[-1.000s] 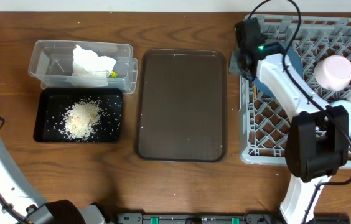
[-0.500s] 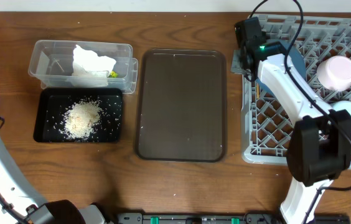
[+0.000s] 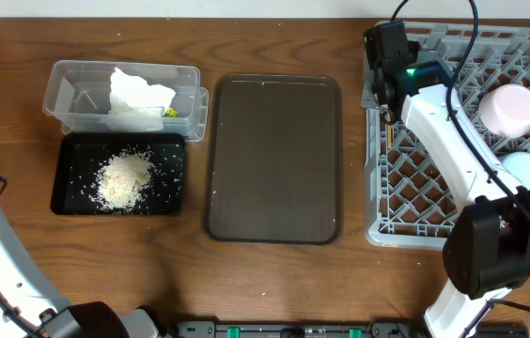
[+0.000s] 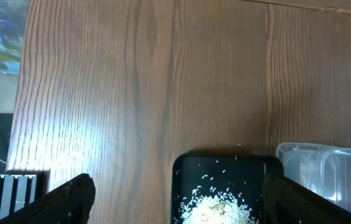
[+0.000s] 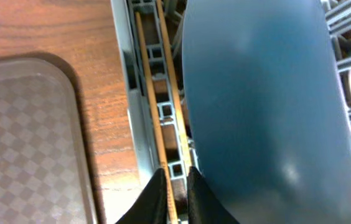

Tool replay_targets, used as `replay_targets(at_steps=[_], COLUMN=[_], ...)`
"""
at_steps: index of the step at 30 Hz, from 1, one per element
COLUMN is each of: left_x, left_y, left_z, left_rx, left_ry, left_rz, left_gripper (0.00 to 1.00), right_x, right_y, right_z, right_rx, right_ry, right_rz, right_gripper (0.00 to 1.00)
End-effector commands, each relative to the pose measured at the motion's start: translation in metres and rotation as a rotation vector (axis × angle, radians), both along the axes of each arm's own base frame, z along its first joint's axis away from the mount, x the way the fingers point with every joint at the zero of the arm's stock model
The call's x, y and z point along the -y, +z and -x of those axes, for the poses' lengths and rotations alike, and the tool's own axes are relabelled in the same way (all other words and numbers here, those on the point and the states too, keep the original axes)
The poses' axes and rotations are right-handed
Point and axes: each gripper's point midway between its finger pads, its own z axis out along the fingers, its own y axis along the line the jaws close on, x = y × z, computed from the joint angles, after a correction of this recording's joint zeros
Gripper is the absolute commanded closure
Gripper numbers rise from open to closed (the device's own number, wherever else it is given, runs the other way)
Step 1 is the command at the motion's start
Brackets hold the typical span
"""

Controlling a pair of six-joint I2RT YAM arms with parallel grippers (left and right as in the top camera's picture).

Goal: Sort waste into correct bins and load items into the dishwasher rack

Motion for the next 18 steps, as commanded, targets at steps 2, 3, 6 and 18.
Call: replay_targets(at_steps=[2, 3, 6, 18], left_x=[-0.003, -0.003, -0.003, -0.003], left_y=[-0.001, -0.001, -0.001, -0.001], left_z=[0.001, 0.001, 0.001, 0.001], left_rx=[-0.005, -0.005, -0.005, -0.005], left_ry=[0.016, 0.016, 0.016, 0.016], left_rz=[-0.002, -0.002, -0.002, -0.002], left_gripper=[0.11, 0.11, 0.11, 0.11], right_x=[0.036, 0.04, 0.058, 0.089], right_y=[0.021, 0.022, 0.03, 0.059], right_z=[0.003, 0.005, 0.012, 0.022], right_rx=[0.046, 0.044, 0.04, 0.054], right_ry=[-0.1, -0.111, -0.155, -0.221], right_rz=[0.155, 0.181, 0.293, 0.534], right_gripper=[0.78, 0.77, 0.74, 0.62])
